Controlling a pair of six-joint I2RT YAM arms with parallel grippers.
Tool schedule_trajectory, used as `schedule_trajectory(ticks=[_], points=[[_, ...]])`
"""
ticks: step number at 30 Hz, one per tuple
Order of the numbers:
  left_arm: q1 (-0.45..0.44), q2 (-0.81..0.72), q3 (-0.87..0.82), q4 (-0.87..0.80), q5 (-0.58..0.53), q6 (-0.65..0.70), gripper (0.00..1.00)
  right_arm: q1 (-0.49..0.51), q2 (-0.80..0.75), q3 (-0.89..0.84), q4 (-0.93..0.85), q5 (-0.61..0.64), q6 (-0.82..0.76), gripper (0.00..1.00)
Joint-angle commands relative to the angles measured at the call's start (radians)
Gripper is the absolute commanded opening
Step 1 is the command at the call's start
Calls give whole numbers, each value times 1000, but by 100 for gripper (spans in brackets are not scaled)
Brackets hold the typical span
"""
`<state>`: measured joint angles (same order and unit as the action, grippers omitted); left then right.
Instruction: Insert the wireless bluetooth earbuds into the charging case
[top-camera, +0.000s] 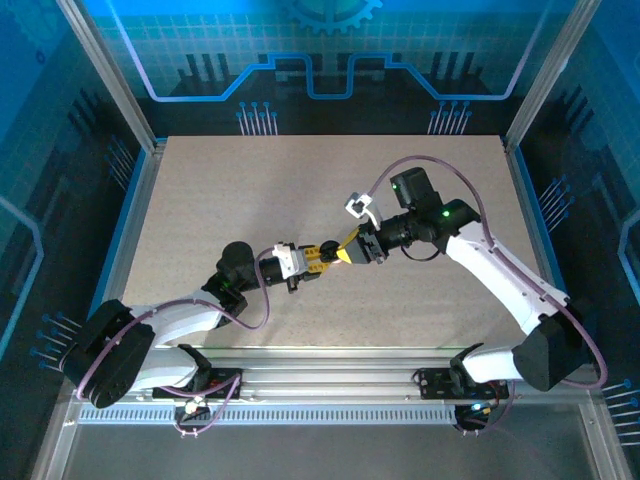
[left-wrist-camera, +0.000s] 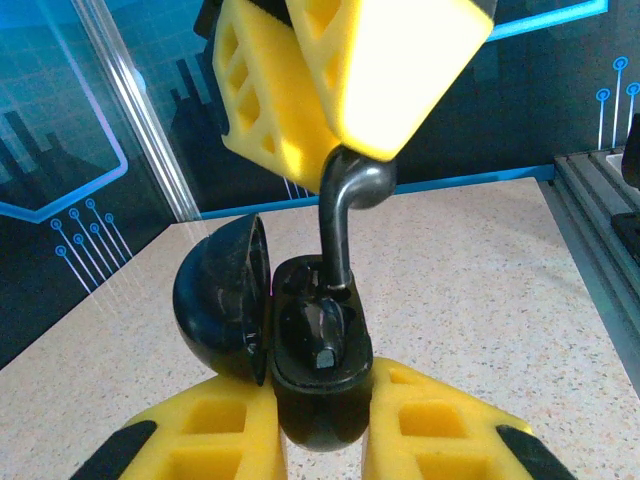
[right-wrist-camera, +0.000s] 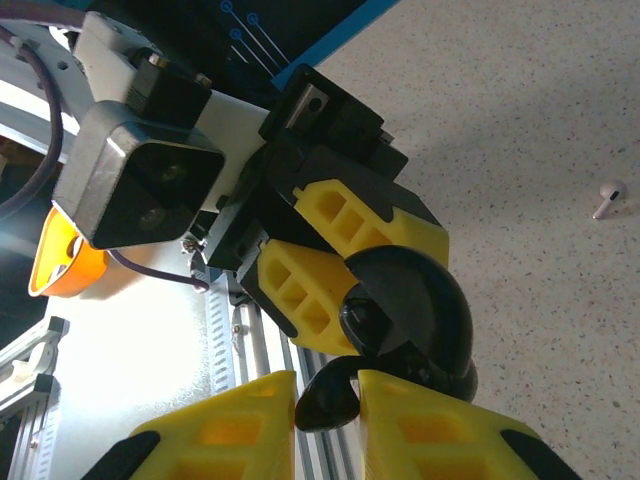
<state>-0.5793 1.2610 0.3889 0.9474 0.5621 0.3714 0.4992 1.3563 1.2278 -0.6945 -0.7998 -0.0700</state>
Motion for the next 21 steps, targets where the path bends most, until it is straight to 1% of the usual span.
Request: schedule_trajectory(ticks=[1, 9, 15, 21], points=[[-6, -18, 5, 13, 3, -10, 18, 13, 9, -11, 5, 12, 4, 22], [-7, -15, 11, 19, 7, -31, 18, 18, 7, -27, 35, 36, 19, 21], [-7, -15, 13, 23, 10, -36, 18, 19, 23, -24, 28, 38, 19, 22], [-7, -18, 13, 20, 11, -38, 18, 19, 37, -16, 15, 72, 25, 22]])
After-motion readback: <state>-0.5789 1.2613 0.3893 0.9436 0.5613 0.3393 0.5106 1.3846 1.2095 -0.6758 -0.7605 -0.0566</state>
